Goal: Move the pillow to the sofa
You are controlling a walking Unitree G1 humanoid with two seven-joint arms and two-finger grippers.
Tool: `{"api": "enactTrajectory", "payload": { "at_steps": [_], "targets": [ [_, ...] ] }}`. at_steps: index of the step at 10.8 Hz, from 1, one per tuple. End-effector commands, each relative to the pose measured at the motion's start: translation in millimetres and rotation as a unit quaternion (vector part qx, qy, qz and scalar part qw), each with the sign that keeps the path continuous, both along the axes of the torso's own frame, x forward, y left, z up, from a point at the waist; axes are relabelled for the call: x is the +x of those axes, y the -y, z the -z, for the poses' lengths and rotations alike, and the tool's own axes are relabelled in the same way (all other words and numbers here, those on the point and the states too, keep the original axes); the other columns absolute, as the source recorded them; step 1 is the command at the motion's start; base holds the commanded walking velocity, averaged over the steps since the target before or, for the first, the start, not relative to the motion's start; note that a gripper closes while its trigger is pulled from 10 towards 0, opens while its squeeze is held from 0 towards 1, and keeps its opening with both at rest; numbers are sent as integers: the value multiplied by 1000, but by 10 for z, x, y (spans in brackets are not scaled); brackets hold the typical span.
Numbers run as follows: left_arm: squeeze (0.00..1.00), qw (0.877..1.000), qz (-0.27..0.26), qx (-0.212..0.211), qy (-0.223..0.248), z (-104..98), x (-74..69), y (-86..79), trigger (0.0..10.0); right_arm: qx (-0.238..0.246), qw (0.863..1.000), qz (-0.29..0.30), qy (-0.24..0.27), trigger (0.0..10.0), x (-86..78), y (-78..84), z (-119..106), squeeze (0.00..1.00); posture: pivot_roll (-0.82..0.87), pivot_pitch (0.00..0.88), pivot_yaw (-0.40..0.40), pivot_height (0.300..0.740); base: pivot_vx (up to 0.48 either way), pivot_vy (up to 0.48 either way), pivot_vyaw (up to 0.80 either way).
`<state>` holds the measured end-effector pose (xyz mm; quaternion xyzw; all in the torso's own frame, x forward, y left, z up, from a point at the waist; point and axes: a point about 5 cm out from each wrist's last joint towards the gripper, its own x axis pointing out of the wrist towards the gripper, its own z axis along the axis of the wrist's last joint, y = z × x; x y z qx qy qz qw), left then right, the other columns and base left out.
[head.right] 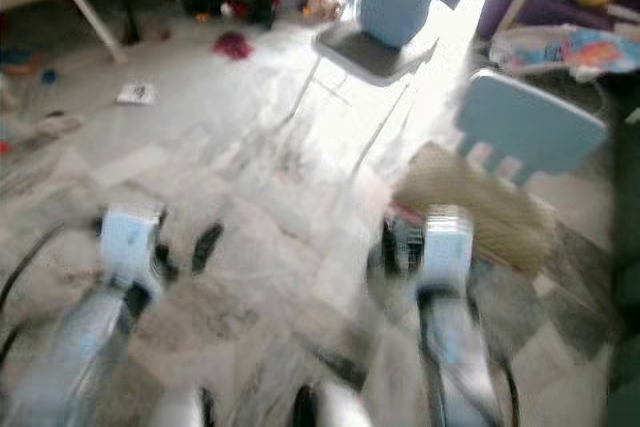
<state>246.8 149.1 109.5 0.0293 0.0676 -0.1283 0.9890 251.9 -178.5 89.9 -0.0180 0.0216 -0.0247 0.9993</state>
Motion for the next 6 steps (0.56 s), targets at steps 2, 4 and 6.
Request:
{"api": "enactTrajectory", "payload": {
  "at_steps": [2,4,6],
  "targets": [
    [0,1000,8,4,27,-169,146,93,10000,-19,1000,-5,16,10000,44,-51,-100,0,-18,148,-65,740,0,0,0],
    [0,1000,-12,-10,-4,-54,253,114,10000,-12,999,36,-13,10000,79,91,87,0,-40,57,-27,740,0,0,0],
    [0,999,8,29,19,31,236,173,10000,-15,999,32,-21,10000,40,125,220,0,7,40,-40,740,0,0,0]
  ]
}}
